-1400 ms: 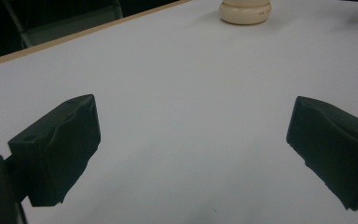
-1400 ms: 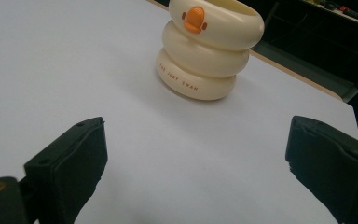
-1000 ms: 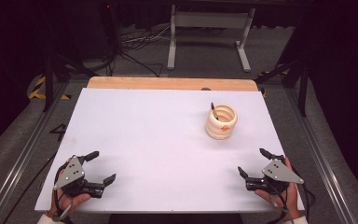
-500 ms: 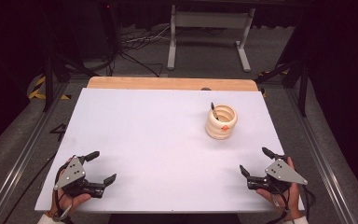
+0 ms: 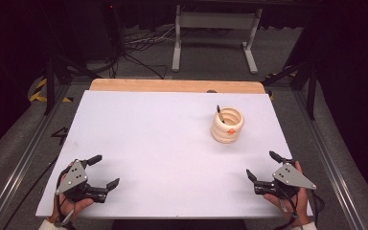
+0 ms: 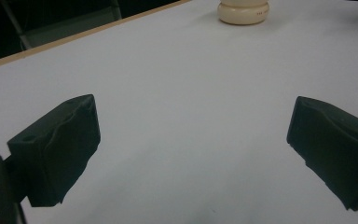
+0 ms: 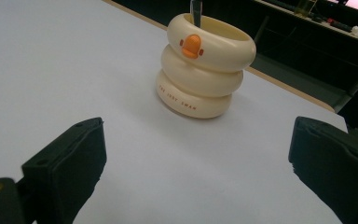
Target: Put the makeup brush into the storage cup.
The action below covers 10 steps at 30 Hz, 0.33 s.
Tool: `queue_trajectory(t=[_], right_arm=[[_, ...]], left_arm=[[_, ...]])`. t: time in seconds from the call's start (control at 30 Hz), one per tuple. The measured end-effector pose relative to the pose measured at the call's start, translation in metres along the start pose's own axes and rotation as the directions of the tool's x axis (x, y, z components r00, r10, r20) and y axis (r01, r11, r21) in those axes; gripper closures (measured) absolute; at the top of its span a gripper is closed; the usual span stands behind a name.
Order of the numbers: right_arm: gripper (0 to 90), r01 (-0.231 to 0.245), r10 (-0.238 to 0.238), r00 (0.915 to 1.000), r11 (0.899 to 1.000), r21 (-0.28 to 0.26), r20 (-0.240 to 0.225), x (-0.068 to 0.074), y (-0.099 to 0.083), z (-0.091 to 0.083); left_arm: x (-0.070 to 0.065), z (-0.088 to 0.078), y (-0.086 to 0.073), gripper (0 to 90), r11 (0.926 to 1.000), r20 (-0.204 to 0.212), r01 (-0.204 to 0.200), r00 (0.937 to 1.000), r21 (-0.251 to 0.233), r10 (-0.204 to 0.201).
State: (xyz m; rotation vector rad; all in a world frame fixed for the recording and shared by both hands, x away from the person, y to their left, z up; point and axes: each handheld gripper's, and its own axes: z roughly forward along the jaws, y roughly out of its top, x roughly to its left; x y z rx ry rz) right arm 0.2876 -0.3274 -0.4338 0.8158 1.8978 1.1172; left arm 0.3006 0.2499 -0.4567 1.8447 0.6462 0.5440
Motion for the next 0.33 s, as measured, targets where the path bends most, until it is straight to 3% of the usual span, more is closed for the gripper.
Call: queue_trajectory(t=[0.33], right_arm=[[4.8,-0.003,0.003,1.0000,1.000,-0.001,0.001,-0.0008,-0.0005,-0.0004]], left_arm=[[0.0009,0.0030,0.0005,3.5,1.0000,0.001,0.003,1.0000,0.003,-0.003]])
